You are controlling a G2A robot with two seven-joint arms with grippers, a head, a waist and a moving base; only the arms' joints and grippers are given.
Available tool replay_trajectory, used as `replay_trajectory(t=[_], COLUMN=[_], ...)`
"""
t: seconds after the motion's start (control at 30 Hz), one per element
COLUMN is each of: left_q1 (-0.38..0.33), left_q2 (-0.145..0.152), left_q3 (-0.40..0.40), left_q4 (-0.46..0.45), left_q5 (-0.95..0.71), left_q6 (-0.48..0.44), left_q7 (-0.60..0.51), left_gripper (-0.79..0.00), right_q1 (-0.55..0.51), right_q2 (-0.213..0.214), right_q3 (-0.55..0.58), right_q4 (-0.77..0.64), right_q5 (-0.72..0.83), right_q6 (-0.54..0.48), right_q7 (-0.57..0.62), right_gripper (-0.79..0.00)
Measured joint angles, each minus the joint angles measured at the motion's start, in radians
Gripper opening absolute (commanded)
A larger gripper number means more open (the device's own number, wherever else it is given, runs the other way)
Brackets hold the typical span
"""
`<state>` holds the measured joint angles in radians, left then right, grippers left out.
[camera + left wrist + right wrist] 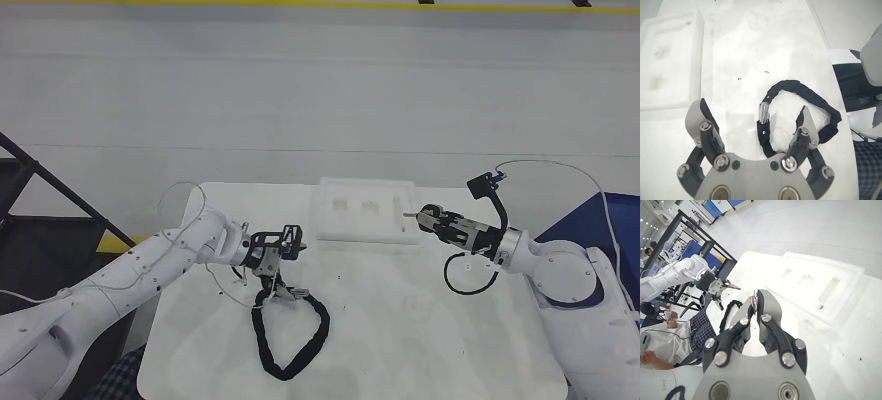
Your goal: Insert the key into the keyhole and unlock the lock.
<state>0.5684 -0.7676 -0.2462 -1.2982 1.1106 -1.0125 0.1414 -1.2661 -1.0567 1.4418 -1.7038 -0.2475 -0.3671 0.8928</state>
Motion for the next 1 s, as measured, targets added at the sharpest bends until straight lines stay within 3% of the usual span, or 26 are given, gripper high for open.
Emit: replay_trajectory(t=[0.2, 0.37, 0.67, 1.0], left_q1=[0.073, 0.079, 0.074, 0.075], left_q2=[0.010, -0.017, -0.098, -0.177], left_q3=[0.002, 0.029, 0.058, 0.075], left_q4=[0.094, 0.194, 0.323, 0.388], left_q5=[0.323, 0.495, 0.575, 0.616], left_q6=[0.074, 0.104, 0.118, 0.142], left_q7=[0.425, 0.642, 0.697, 0.698], left_gripper=[0.000, 0.000, 0.000, 0.000], right_q1=[0.000, 0.000, 0.000, 0.000], right_q2=[0.000, 0.000, 0.000, 0.000], right_q3=[0.000, 0.000, 0.000, 0.000], right_q4=[0.000, 0.000, 0.000, 0.000], right_q5=[0.000, 0.000, 0.000, 0.000], right_q6=[0.000, 0.000, 0.000, 0.000], right_q7=[0.000, 0.000, 0.000, 0.000], right_gripper=[-0.785, -0.785, -0.785, -0.785])
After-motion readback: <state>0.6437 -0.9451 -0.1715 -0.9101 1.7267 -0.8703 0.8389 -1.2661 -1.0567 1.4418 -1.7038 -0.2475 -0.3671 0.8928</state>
